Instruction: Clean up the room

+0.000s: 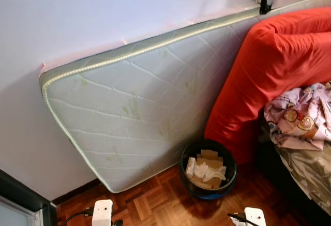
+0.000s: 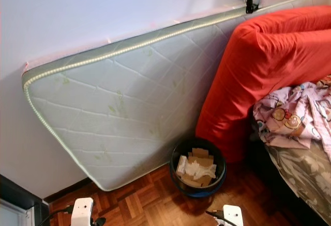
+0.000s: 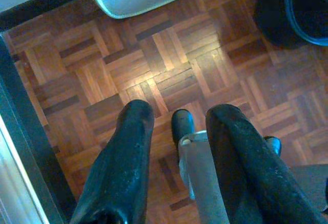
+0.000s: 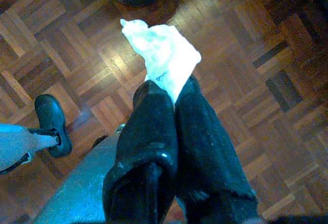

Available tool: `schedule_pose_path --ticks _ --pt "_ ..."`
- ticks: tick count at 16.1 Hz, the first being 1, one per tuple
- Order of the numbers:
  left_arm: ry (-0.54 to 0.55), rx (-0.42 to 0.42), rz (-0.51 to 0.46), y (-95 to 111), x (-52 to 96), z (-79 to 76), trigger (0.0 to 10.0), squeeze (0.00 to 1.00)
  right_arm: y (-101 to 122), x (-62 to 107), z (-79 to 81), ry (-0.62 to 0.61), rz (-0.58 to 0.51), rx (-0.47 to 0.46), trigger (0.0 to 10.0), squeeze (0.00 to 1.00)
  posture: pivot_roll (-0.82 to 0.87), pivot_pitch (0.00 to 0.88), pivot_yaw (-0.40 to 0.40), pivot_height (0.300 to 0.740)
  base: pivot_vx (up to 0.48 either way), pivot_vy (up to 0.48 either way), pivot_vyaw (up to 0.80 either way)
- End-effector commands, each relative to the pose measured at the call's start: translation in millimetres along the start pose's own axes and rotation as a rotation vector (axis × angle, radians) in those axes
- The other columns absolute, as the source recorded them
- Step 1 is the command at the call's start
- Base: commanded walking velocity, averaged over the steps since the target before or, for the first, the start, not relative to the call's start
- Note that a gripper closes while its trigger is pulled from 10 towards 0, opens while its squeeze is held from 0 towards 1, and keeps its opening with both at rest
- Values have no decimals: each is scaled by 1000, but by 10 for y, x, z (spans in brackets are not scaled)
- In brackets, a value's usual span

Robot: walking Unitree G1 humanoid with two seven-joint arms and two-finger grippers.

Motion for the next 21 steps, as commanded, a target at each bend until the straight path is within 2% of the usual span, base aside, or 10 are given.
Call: schedule_pose_path --ticks 1,9,14,17,21 --pt "4 1 -12 12 1 5 10000 0 1 -1 14 3 0 -8 10000 0 -6 15 32 740 277 0 0" --pt "-2 4 -27 34 -4 -19 10000 0 15 -2 12 14 -6 15 10000 0 -3 18 28 740 288 0 0" --pt "-3 6 -31 35 -5 -36 10000 0 17 -1 6 19 -8 19 10000 0 -4 23 24 740 287 0 596" --pt "-5 8 -35 34 -5 -45 10000 0 14 0 3 21 -6 23 10000 0 -2 23 22 740 289 0 0" --pt "-27 10 -39 44 -8 -76 10000 0 0 2 -7 0 -4 -13 10000 0 -3 23 23 740 219 0 0"
Point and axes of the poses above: a point about 5 cm out from each wrist's last joint towards the gripper, its own x axis pointing back from the gripper into the wrist, its own y axis along the axis of the wrist's last joint, z = x × y, the point moved 1 cm from there along -x, pointing out of the wrist towards the gripper, and after that the axes turned 4 degrees about x, right-handed, at the moved point
